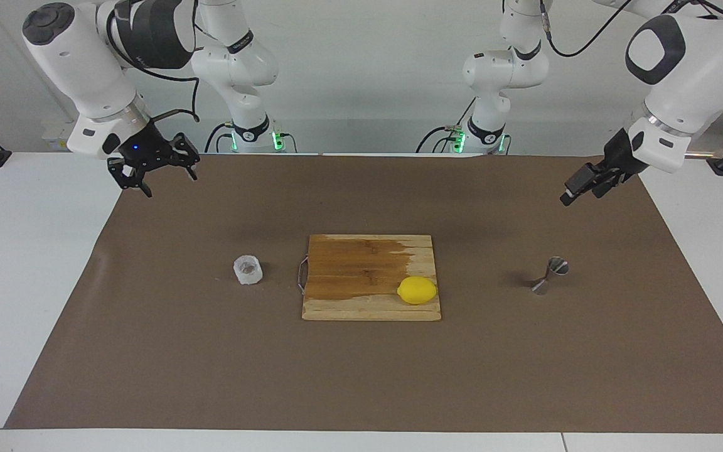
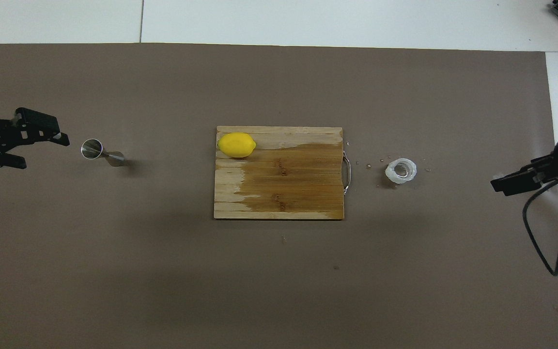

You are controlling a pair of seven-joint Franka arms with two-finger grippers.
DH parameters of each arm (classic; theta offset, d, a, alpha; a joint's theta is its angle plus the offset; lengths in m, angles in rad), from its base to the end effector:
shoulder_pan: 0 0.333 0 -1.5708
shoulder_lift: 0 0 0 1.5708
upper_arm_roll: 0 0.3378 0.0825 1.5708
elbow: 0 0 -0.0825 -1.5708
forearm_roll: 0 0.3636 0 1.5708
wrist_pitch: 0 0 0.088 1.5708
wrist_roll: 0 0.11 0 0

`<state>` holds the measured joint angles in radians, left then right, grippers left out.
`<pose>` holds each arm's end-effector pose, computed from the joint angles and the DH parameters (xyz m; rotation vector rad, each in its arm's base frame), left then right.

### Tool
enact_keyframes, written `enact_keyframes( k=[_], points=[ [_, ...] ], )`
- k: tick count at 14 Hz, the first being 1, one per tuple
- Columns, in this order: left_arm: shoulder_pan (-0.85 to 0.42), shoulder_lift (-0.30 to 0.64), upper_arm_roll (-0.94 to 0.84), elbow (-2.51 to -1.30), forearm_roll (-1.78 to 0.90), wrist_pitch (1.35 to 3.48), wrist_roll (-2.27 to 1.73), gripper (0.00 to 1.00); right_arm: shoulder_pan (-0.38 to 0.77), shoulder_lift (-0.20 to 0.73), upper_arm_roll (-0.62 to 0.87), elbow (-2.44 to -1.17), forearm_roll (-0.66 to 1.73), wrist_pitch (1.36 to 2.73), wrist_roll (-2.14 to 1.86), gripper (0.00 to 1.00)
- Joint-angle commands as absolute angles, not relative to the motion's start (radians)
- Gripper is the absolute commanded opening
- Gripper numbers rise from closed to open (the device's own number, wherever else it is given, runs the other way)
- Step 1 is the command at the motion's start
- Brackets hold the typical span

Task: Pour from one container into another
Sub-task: 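Open the left gripper and move it toward the dark metal cup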

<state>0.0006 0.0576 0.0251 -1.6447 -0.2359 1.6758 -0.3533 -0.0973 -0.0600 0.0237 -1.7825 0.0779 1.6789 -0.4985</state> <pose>0.5589 -0.0094 0.5900 2.8546 0.5890 -0.0936 0.5164 -0.0299 0.5883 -2.9909 -0.6293 0.0312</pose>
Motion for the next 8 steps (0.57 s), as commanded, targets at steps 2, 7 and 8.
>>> enact_keyframes(
  k=[2, 7, 8],
  points=[
    [0.081, 0.205, 0.018, -1.511, -0.333, 1.675, -0.573, 1.00, -0.103, -0.064, 0.032, -1.778, 0.057, 1.664, -0.477, 1.00],
    [0.185, 0.288, 0.020, -1.491, -0.510, 1.772, -0.811, 1.00, -0.103, -0.064, 0.032, -1.778, 0.057, 1.664, -0.477, 1.00],
    [0.211, 0.313, 0.018, -1.490, -0.541, 1.805, -0.913, 1.00, -0.103, -0.064, 0.032, -1.778, 0.057, 1.664, -0.477, 1.00]
  ],
)
